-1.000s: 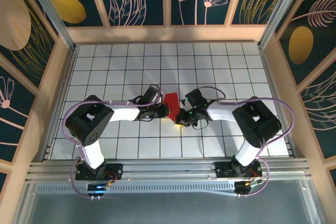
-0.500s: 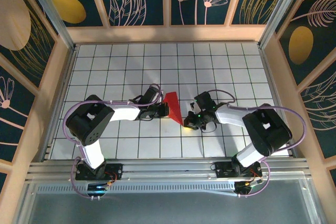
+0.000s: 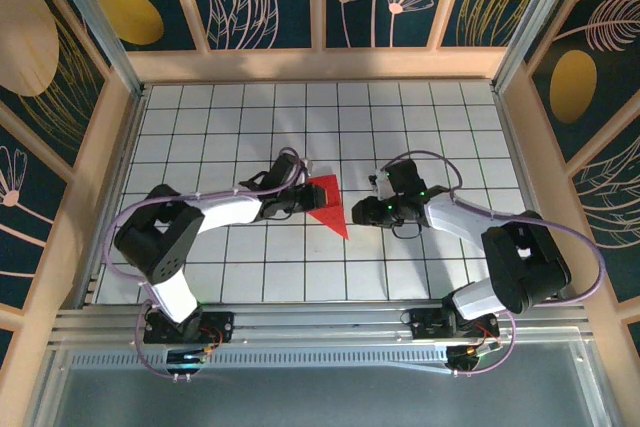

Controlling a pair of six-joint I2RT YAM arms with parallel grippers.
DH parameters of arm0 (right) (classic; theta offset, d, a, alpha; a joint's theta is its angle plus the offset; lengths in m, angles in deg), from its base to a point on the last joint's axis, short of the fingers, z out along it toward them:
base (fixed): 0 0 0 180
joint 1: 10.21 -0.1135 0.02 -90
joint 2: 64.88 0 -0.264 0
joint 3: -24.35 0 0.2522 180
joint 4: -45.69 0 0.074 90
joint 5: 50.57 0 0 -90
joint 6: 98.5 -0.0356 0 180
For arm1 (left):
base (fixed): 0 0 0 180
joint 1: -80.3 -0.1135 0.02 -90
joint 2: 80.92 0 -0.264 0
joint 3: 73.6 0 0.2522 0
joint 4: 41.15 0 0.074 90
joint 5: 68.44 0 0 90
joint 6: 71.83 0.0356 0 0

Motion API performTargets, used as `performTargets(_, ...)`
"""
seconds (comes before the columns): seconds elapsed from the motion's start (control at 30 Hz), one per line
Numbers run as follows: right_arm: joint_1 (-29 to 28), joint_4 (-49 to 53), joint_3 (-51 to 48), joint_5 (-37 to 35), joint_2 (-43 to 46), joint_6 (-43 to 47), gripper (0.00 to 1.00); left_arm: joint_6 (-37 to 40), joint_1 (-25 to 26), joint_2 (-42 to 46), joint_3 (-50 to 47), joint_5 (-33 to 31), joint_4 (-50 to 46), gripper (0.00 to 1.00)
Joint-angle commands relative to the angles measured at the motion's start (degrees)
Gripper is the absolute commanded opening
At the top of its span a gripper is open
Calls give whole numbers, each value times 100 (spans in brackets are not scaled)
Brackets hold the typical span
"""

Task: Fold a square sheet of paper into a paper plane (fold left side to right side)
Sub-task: Third fold the triangle at the center of the table, then fourth fold the wing at the center of the table.

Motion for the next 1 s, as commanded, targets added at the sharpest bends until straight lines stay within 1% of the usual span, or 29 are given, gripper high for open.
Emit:
performTargets(0.0,22,-633,171,-8,-216,680,50,-230,-277,537,-78,9,-17,35)
performTargets(0.13,21,-1046,290,165,-556,944,55,-527,-519,1038,-531,-143,185,41)
performTargets(0.3,1,-1317,596,408,-1124,1054,54,-765,-585,1410,-942,-442,204,48)
performTargets(0.43,-46,-1387,820,537,-1467,1032,49,-848,-585,1487,-1107,-530,200,49)
performTargets(0.57,-107,-1267,983,605,-1687,1024,44,-792,-585,1505,-1066,-652,8,49)
performTargets(0.97,-161,-1168,1002,759,-1808,968,32,-722,-585,1537,-1017,-653,-33,49)
